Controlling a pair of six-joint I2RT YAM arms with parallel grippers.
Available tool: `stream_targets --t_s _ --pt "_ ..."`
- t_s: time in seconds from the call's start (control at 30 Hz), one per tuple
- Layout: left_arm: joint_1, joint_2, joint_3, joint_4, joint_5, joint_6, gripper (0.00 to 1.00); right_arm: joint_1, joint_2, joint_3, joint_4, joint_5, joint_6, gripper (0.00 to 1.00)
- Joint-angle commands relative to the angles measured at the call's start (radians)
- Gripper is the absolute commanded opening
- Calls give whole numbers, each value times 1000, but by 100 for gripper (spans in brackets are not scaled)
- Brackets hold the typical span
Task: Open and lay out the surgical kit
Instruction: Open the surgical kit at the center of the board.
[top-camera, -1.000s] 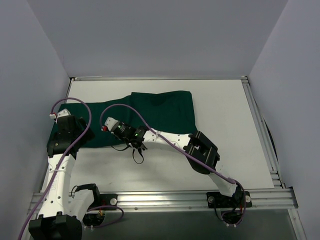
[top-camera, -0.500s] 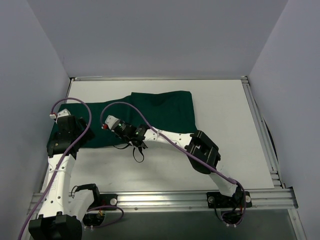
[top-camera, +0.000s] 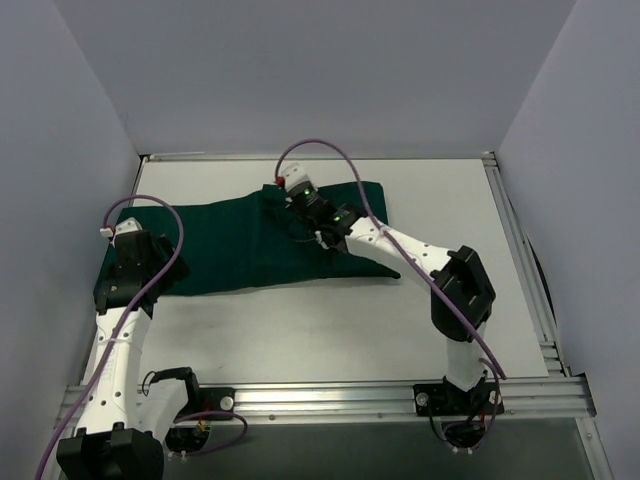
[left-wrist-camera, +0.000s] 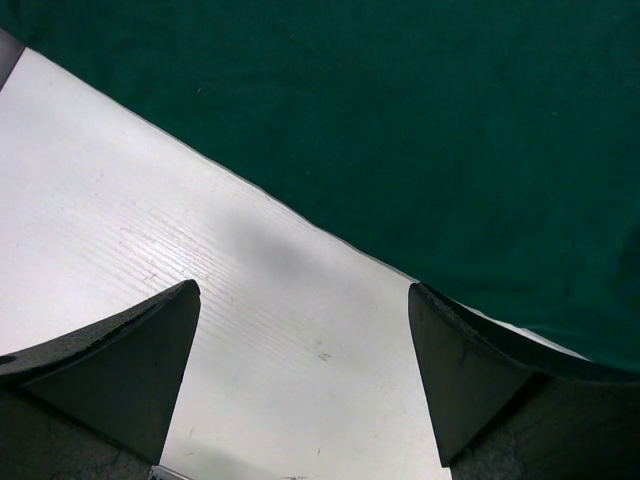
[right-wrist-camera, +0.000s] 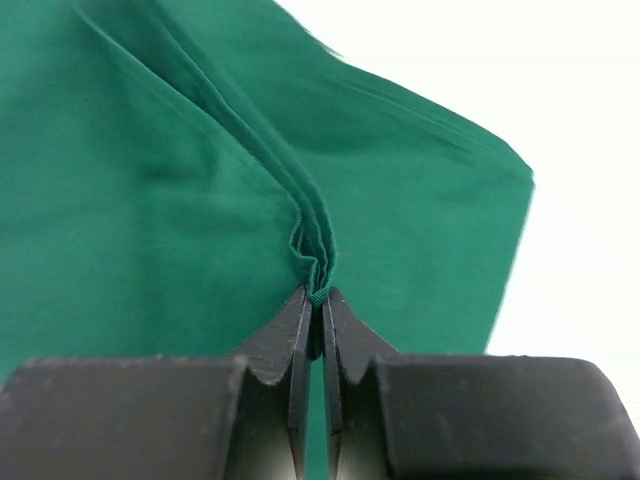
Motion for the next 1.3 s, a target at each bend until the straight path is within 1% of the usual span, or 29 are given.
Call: stream_targets --t_s 0.0,0.03,0.1,0.13,0.17,0.2,0.23,0.3,0.33,0.43,0.47,0.5,0.57,0.7,0.8,0.9,0.93,1.03,1.07,1.13,1.2,1.23,1.27 --pt "-3 6 6 34 -14 7 94 -152 -106 -84 -9 120 48 0" --pt "-3 6 6 34 -15 5 94 -191 -121 -101 -9 162 48 0" --pt "-2 4 8 32 -19 5 94 -272 -171 -154 2 201 45 0" --pt "-2 3 8 31 -19 5 94 -355 -190 -173 9 233 42 0" --pt "0 1 8 31 -20 5 94 -399 -205 -191 31 245 38 0" --pt "0 -3 8 32 -19 5 94 -445 -234 -219 38 253 37 0" --pt "-1 -5 6 34 -17 7 94 -538 -247 -230 45 259 38 0" --pt "0 -7 6 34 -17 7 94 -629 -264 -247 57 267 42 0" --pt "0 -8 6 34 -14 7 94 -709 -267 -253 60 265 43 0" --pt "0 -10 6 34 -11 7 94 -806 -256 -265 92 255 66 0" --pt "0 -10 5 34 -9 7 94 -853 -247 -267 104 259 72 0" --pt "0 -10 3 34 -8 7 94 -863 -224 -268 114 274 77 0" --pt "0 -8 3 35 -8 7 94 -936 -198 -285 143 288 83 0" --pt "-1 -3 3 34 -5 7 94 -1019 -137 -314 178 305 124 0" --pt "0 -5 3 31 -8 5 94 -1070 -133 -343 198 296 147 0" --pt "0 -3 2 31 -8 4 94 -1108 -135 -340 183 290 189 0" --pt "-1 -2 3 31 -8 4 94 -1133 -138 -337 174 267 195 0" --pt "0 3 5 29 -8 4 94 -1150 -144 -308 158 221 224 0" --pt "0 3 5 29 -8 4 94 -1147 -149 -300 158 160 224 0" --pt "0 6 5 29 -8 4 94 -1126 -159 -261 152 99 226 0" --pt "0 7 6 31 -8 5 94 -1095 -166 -222 120 -13 223 0" --pt "0 9 6 31 -8 5 94 -1069 -172 -199 130 -41 209 0" --pt "0 10 6 32 -8 5 94 -996 -182 -193 138 -58 190 0"
